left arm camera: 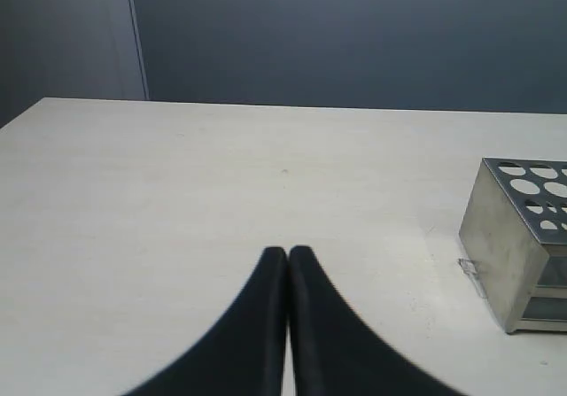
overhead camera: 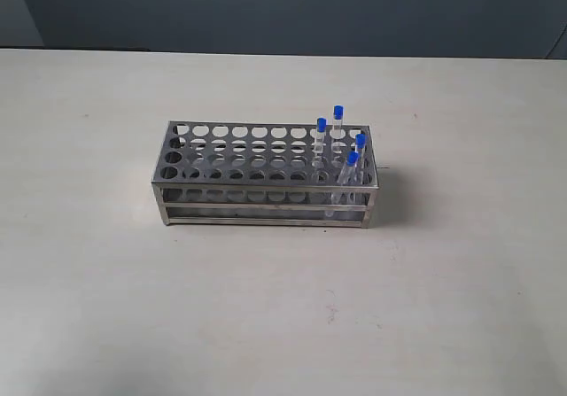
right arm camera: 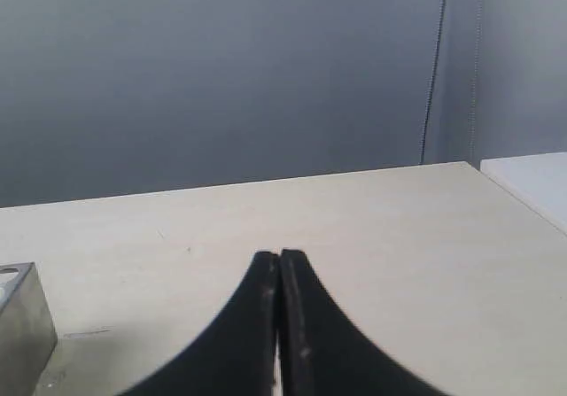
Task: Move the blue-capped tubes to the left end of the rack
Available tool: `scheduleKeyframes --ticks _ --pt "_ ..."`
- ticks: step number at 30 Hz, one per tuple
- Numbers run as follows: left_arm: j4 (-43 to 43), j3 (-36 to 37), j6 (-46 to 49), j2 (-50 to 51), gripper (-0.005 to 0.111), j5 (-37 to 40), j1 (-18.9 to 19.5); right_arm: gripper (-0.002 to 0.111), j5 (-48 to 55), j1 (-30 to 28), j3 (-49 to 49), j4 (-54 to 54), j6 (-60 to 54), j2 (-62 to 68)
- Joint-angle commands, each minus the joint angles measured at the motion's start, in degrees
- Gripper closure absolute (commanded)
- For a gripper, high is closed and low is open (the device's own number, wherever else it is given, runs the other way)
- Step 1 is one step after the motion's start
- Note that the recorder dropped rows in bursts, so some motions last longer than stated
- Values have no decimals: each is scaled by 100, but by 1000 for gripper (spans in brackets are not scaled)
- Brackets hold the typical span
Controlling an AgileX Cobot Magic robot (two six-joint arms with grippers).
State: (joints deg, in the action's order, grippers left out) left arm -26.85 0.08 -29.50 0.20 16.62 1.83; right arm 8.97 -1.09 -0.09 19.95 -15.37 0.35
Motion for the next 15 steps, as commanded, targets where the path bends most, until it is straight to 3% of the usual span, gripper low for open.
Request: scheduleKeyframes --ticks 1,5,8,15 --pt "7 -8 -10 -20 106 3 -22 109 -285 -36 9 115 75 -35" --pt "7 -8 -10 -20 106 3 -22 109 -589 -36 9 2253 1108 -35" --pt "7 -8 -10 -20 106 3 -22 109 -647 -36 9 3551 1259 -35" --pt "7 -8 -10 -20 106 3 -22 109 -829 -36 9 4528 1259 -35"
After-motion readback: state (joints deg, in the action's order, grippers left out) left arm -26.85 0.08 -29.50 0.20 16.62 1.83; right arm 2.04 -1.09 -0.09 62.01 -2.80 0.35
